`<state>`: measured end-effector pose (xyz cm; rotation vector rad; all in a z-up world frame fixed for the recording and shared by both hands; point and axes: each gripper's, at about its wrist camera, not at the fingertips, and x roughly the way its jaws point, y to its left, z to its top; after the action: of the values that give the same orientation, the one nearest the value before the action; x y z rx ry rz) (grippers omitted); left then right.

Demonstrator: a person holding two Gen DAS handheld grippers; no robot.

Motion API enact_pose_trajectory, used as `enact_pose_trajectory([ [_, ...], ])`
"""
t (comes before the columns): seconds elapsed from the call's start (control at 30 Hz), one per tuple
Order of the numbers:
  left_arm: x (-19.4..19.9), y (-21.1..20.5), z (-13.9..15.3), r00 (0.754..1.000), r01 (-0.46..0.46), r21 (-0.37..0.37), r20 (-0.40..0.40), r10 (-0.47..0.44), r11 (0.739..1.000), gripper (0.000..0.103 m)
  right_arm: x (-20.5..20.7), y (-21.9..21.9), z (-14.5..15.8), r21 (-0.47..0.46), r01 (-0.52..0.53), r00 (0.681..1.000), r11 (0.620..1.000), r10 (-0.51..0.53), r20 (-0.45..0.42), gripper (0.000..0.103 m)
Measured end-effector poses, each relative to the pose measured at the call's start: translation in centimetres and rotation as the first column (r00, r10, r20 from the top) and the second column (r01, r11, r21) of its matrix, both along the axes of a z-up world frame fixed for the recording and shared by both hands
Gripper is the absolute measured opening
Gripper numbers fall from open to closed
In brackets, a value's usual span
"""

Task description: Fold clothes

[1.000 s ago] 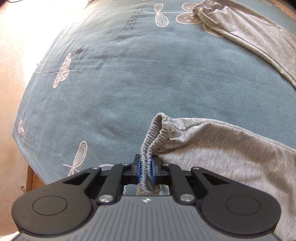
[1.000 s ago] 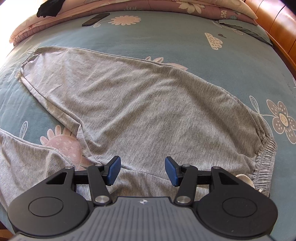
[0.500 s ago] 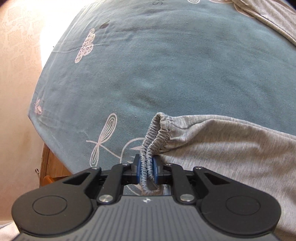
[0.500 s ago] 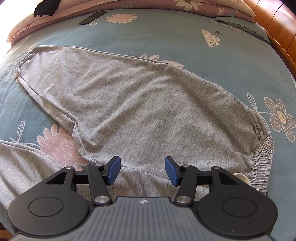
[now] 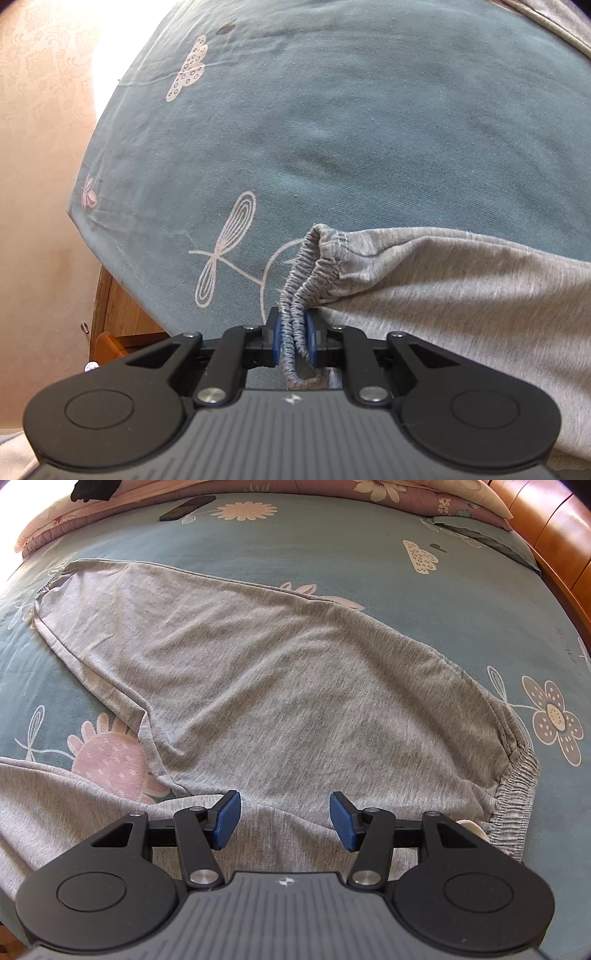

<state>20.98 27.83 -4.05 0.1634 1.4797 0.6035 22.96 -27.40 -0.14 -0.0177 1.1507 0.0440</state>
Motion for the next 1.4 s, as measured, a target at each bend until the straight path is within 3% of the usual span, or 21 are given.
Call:
enact_pose_trajectory([
  [0.1,0.2,0.0,0.2,0.998,0.046,-0.040,0.042,-0.044,0.998,0.019,-0.1,0.2,-0.1,0.003,-0.007,1.000,1.000,0.007,-0.001,0.059],
  [0.2,0.3,0.6,1.4,0.989,0.048,-0.052,0.143,-0.040,0.997,0.019,-0.2,0.4,-0.1,0.002,-0.014,1.000,1.000,0.014,-0.005,0.060],
  [0.33,-1.2,2.1,2.3,0.982,-0.036,-0.074,0.182,0.049,0.997,0.024,-0.3,0.7,0.0,0.003,-0.027,1.000,1.000,0.027,-0.005,0.060],
  [0.4,-2.9,2.9,2.1,0.972,-0.096,-0.121,0.203,0.119,0.988,0.028,-0.3,0.8,0.1,0.005,-0.027,1.000,1.000,0.027,-0.004,0.061],
  [0.5,-6.3,3.7,1.3,0.935,-0.207,-0.247,0.236,0.266,0.947,0.042,-0.2,1.1,0.2,0.010,-0.026,1.000,1.000,0.026,-0.004,0.063],
  [0.7,-10.3,3.8,-2.6,0.849,-0.354,-0.428,0.226,0.478,0.831,0.041,0.4,2.5,0.8,0.005,-0.061,0.998,0.998,0.061,-0.001,0.064],
  [0.77,-10.8,3.5,-2.8,0.825,-0.360,-0.441,0.260,0.501,0.822,0.046,0.5,3.0,1.1,-0.006,-0.082,0.997,0.997,0.082,0.000,0.064],
  [0.87,-10.5,3.1,-2.7,0.840,-0.333,-0.437,0.265,0.473,0.836,0.043,0.9,3.6,1.4,-0.022,-0.106,0.994,0.994,0.106,0.003,0.064],
  [0.9,-10.4,3.0,-2.6,0.845,-0.323,-0.438,0.266,0.464,0.839,0.029,0.9,3.8,1.5,-0.023,-0.110,0.994,0.994,0.110,0.004,0.064],
  [0.93,-10.2,3.0,-2.4,0.853,-0.312,-0.439,0.261,0.452,0.843,0.005,1.0,4.0,1.6,-0.021,-0.113,0.994,0.993,0.113,0.004,0.064],
  [0.97,-9.9,2.9,-2.3,0.860,-0.301,-0.441,0.257,0.440,0.846,0.002,1.1,4.2,1.6,-0.021,-0.115,0.993,0.993,0.115,0.003,0.064],
  [1.07,-9.6,2.7,-1.2,0.877,-0.263,-0.417,0.273,0.396,0.870,0.002,1.1,5.0,1.5,-0.026,-0.134,0.991,0.991,0.134,-0.005,0.064],
  [1.17,-9.9,3.4,0.6,0.848,-0.255,-0.419,0.336,0.410,0.871,0.002,1.0,5.6,1.4,-0.055,-0.163,0.987,0.985,0.162,-0.018,0.064],
  [1.27,-9.4,3.8,1.2,0.861,-0.211,-0.403,0.354,0.364,0.891,0.002,0.9,5.2,1.4,-0.083,-0.151,0.988,0.985,0.149,-0.037,0.064],
  [1.33,-8.8,4.2,0.4,0.893,-0.211,-0.399,0.293,0.342,0.893,0.002,0.6,4.3,1.6,-0.092,-0.114,0.992,0.989,0.109,-0.056,0.064],
  [1.4,-8.7,4.8,-0.2,0.904,-0.208,-0.412,0.266,0.336,0.887,0.002,-0.4,3.1,2.0,-0.101,-0.066,0.996,0.993,0.059,-0.074,0.064],
])
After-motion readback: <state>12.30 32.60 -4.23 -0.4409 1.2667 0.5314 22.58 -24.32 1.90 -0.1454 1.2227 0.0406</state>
